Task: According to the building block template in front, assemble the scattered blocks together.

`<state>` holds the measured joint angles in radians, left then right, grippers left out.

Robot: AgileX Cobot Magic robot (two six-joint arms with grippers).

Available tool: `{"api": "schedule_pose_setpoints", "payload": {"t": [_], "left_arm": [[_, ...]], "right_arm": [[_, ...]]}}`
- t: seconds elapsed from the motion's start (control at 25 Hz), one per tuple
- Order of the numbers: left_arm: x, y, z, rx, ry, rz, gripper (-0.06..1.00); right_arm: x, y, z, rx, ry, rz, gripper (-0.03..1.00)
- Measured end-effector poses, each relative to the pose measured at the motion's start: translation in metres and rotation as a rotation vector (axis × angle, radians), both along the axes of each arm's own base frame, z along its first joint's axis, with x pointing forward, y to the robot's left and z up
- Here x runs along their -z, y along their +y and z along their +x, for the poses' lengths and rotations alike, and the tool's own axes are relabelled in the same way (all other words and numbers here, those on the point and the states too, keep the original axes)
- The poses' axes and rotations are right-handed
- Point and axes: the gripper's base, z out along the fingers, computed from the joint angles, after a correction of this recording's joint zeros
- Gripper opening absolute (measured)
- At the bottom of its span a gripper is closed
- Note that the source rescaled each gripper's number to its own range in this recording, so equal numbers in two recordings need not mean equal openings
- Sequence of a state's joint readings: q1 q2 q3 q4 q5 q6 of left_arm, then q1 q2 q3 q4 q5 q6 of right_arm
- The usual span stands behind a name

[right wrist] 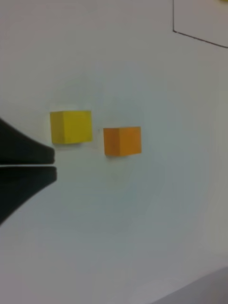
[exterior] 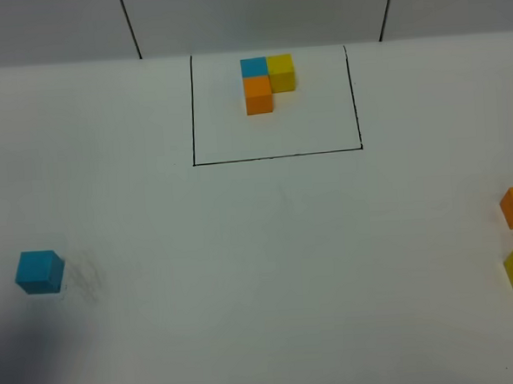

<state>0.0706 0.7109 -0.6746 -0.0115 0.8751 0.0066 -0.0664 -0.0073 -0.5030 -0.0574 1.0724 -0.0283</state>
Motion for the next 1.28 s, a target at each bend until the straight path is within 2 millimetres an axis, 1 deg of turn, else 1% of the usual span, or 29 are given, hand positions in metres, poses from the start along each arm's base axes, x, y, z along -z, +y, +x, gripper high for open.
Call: {"api": "schedule_pose_setpoints", "payload": {"t": [0.24, 0.44, 0.6, 0.96, 1.28], "left_arm": [[0.028, 0.000, 0.037, -0.011, 0.085, -0.043, 0.94], [0.065, 0.001, 0.061, -0.033, 0.147, -0.075, 0.94], [0.092, 0.002, 0.076, -0.048, 0.209, -0.091, 0.94], [0.125, 0.005, 0.103, -0.048, 0.220, -0.076, 0.93], [0.146, 0.006, 0.112, -0.029, 0.262, -0.062, 0.93]], "right_arm": [[0.000, 0.000, 0.000, 0.000, 0.000, 0.000, 0.01], [0.000, 0.000, 0.000, 0.000, 0.000, 0.000, 0.01], [0.000, 0.000, 0.000, 0.000, 0.000, 0.000, 0.01], [0.000, 0.000, 0.000, 0.000, 0.000, 0.000, 0.01], [0.000, 0.000, 0.000, 0.000, 0.000, 0.000, 0.01]]}}
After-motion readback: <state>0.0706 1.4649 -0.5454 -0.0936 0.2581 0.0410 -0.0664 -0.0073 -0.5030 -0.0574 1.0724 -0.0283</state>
